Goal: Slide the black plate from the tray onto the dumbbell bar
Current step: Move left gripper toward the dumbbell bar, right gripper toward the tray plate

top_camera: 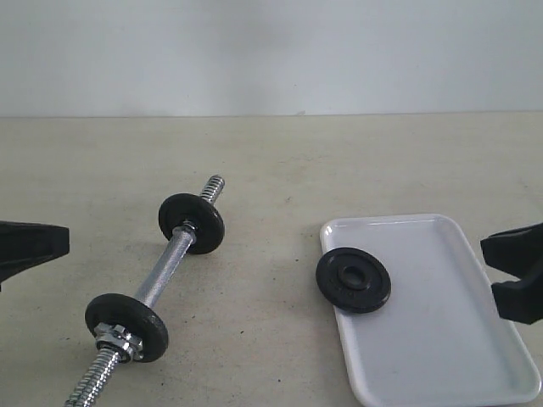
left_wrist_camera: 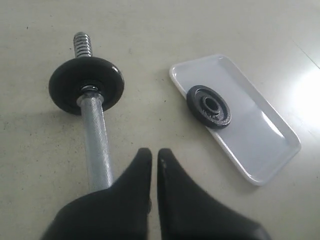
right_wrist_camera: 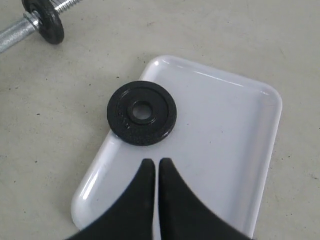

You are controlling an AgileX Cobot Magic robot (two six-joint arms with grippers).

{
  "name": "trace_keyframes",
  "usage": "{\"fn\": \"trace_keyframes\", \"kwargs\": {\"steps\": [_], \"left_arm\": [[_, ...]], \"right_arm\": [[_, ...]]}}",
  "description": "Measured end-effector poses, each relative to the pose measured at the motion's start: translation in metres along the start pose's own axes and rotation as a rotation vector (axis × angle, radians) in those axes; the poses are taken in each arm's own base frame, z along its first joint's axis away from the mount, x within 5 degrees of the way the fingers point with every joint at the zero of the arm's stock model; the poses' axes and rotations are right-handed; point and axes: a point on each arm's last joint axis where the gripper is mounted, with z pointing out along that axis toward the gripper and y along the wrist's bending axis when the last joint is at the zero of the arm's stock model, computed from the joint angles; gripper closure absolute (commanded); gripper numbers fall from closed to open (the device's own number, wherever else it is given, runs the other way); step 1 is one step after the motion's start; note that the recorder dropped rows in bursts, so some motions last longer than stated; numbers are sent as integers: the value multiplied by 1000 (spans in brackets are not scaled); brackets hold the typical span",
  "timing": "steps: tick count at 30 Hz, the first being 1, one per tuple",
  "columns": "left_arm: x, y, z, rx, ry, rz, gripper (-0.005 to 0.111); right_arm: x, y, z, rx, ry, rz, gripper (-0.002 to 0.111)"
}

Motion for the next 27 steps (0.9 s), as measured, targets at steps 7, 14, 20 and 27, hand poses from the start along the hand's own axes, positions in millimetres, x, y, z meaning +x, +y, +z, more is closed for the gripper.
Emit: {"fn": "trace_keyframes", "kwargs": {"steps": [7, 14, 20, 27], "left_arm": [[-19, 13, 10, -36, 36, -65, 102], [-27, 27, 28, -52, 132, -130, 102], [-30, 20, 52, -31, 193, -76, 102], [-37, 20, 73, -183, 172, -13, 102]], "right_arm": [[1, 2, 6, -42, 36, -62, 109], [0, 12, 4, -146, 26, -143, 109], [2, 14, 8, -184, 46, -163, 109], [6, 12, 24, -213, 139, -141, 109]]}}
